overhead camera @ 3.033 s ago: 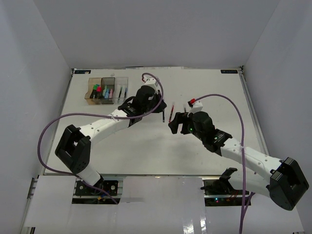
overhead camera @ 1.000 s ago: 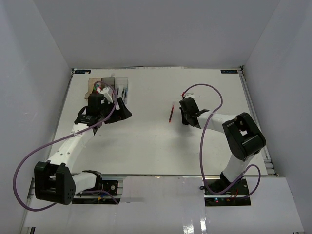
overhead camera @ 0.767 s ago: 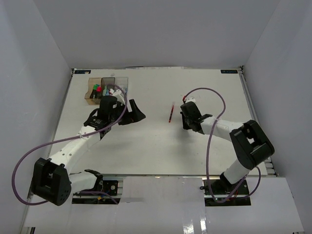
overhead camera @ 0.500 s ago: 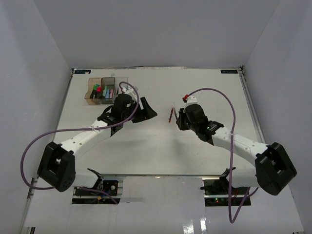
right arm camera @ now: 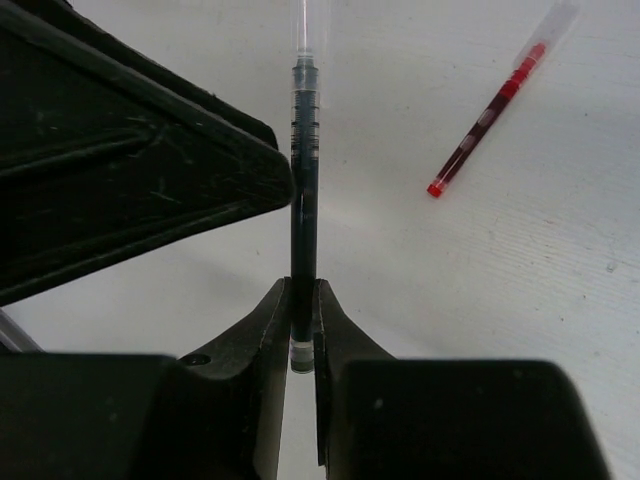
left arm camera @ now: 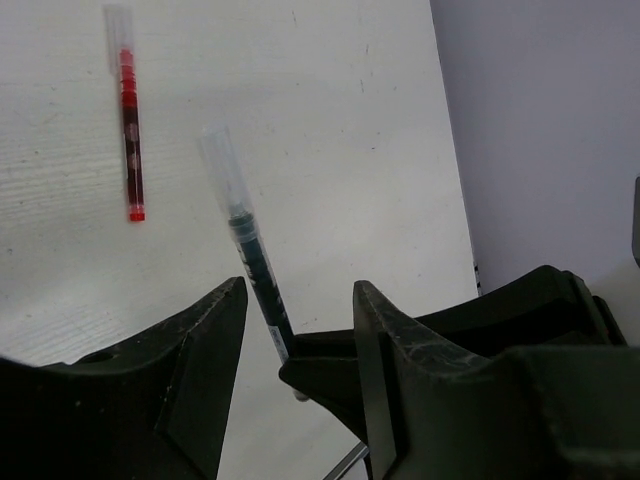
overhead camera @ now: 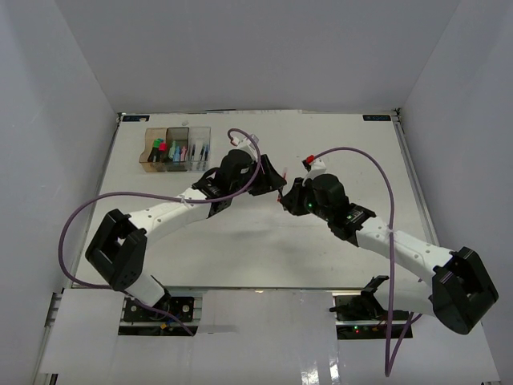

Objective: Sort the stationery into containers
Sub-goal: Pick up the pen from the center of the board.

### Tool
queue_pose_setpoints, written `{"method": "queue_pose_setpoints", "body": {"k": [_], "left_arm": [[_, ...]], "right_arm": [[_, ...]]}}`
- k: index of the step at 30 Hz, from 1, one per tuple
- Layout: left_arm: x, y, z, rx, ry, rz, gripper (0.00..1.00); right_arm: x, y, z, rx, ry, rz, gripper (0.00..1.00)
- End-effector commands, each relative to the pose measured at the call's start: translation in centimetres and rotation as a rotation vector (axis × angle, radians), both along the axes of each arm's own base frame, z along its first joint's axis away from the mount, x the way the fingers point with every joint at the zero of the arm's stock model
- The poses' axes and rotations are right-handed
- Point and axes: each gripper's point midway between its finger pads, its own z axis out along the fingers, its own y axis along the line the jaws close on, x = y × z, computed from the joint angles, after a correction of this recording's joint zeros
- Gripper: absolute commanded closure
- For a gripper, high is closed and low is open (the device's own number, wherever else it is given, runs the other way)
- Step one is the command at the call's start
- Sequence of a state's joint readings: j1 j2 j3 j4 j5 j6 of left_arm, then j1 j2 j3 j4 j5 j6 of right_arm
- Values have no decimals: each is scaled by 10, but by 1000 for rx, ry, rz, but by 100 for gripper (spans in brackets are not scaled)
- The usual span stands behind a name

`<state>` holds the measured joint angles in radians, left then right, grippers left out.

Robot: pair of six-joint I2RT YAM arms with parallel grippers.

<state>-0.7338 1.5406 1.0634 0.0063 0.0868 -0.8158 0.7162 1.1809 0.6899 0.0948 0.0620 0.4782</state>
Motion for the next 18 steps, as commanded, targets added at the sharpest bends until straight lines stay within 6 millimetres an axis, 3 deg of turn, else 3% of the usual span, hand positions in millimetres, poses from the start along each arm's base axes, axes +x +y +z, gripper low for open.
{"method": "queue_pose_setpoints", "body": {"k": [1, 12, 16, 18], "left_arm": [[9, -9, 18, -34, -34, 27, 43], [15, -12, 18, -13, -49, 31, 72], [19, -11, 20, 11, -75, 29, 85], [21, -8, 15, 59, -84, 21, 89]], "right_arm": [[-1, 11, 24, 89, -54, 25, 84], [-1, 12, 26, 97, -66, 33, 82], [1, 10, 24, 81, -70, 24, 72], [3, 8, 21, 68, -69, 15, 62]]}}
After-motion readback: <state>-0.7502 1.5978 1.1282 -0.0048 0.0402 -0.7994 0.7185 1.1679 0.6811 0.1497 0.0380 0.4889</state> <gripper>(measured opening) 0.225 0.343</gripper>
